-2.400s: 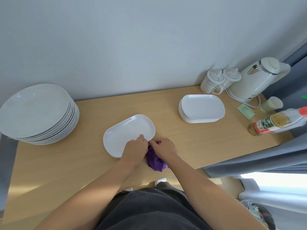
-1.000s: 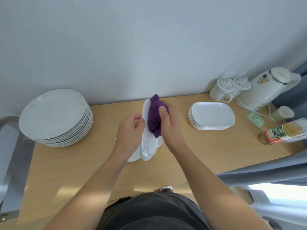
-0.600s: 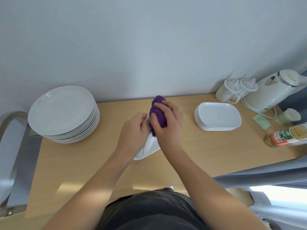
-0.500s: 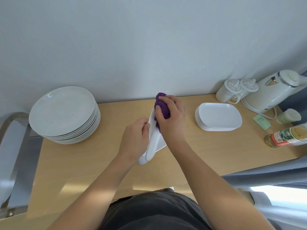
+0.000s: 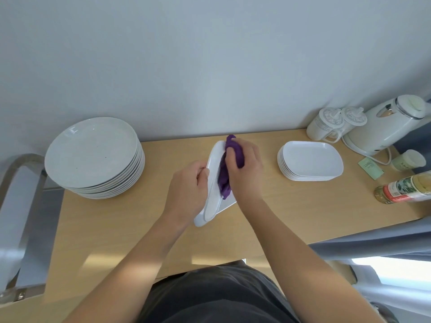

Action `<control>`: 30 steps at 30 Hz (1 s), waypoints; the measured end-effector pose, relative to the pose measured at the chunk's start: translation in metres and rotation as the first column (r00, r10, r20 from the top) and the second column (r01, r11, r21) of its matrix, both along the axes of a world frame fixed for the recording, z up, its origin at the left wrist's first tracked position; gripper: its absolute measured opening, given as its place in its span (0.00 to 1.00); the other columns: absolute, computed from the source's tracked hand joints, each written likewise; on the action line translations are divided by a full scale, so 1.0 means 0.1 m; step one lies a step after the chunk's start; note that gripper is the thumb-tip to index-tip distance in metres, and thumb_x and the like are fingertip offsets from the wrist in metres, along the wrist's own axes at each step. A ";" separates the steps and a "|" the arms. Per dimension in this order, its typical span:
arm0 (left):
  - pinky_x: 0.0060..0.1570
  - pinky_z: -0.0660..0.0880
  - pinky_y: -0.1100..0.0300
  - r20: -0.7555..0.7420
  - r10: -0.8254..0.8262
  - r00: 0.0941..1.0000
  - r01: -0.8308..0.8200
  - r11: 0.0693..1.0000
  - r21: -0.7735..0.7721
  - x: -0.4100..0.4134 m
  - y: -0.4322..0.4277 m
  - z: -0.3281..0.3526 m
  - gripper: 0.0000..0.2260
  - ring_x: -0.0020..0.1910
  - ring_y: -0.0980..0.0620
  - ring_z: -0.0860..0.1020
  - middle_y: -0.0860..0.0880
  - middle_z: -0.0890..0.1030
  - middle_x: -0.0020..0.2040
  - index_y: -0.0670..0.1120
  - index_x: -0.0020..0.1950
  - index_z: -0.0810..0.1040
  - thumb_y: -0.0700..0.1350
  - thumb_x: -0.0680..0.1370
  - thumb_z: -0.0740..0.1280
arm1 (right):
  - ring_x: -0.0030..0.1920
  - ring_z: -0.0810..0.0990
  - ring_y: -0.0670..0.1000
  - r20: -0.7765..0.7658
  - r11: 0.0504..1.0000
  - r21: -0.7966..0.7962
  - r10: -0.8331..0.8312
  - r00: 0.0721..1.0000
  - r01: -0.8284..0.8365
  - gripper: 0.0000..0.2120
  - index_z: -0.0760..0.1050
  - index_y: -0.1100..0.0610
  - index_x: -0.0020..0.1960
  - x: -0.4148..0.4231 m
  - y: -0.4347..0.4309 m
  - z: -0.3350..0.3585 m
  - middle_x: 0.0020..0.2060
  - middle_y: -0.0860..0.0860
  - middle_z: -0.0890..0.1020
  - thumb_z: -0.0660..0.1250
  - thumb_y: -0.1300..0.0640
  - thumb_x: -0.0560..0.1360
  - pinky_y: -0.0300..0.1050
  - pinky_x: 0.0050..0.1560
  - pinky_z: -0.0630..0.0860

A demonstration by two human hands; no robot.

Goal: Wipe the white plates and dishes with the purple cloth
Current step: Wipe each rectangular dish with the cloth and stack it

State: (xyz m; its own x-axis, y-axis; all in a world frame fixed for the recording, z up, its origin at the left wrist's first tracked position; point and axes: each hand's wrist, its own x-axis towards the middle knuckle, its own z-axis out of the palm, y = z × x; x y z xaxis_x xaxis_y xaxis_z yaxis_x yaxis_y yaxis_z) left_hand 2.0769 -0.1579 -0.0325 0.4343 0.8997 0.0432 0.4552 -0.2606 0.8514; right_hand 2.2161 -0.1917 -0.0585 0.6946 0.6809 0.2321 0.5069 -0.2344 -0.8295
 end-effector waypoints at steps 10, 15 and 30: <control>0.42 0.74 0.49 0.032 0.047 0.998 -0.047 0.999 -0.006 0.01 0.13 0.20 0.10 0.40 0.48 0.78 0.49 0.83 0.41 0.45 0.53 0.81 0.40 0.81 0.60 | 0.28 0.81 0.60 -0.441 0.933 -0.327 -0.011 0.897 -0.149 0.09 0.75 0.52 0.53 -0.28 -0.35 -0.31 0.41 0.50 0.82 0.56 0.55 0.81 0.42 0.21 0.71; 0.43 0.73 0.43 -0.031 -0.034 0.999 0.033 0.999 -0.037 0.02 0.01 0.03 0.08 0.40 0.41 0.77 0.40 0.81 0.40 0.39 0.47 0.78 0.40 0.80 0.61 | 0.55 0.81 0.48 -0.320 0.990 -0.092 -0.129 0.939 0.105 0.09 0.76 0.47 0.56 -0.04 -0.14 -0.08 0.52 0.43 0.81 0.61 0.52 0.78 0.48 0.54 0.79; 0.34 0.66 0.52 0.016 0.048 0.999 -0.047 0.998 -0.037 -0.06 0.25 0.09 0.09 0.32 0.49 0.64 0.37 0.74 0.34 0.37 0.42 0.76 0.39 0.79 0.61 | 0.48 0.78 0.61 0.527 0.883 0.092 0.350 0.775 -0.461 0.12 0.84 0.58 0.50 -0.54 -0.57 -0.42 0.53 0.53 0.81 0.72 0.62 0.67 0.53 0.52 0.75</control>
State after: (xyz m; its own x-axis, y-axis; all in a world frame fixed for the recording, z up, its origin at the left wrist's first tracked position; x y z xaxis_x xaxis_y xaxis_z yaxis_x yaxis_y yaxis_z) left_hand 2.0708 -0.1333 -0.0235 0.3907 0.9204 0.0166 0.4521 -0.2076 0.8675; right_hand 2.1620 -0.2486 -0.1007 0.1235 0.7712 0.6245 0.8599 0.2309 -0.4553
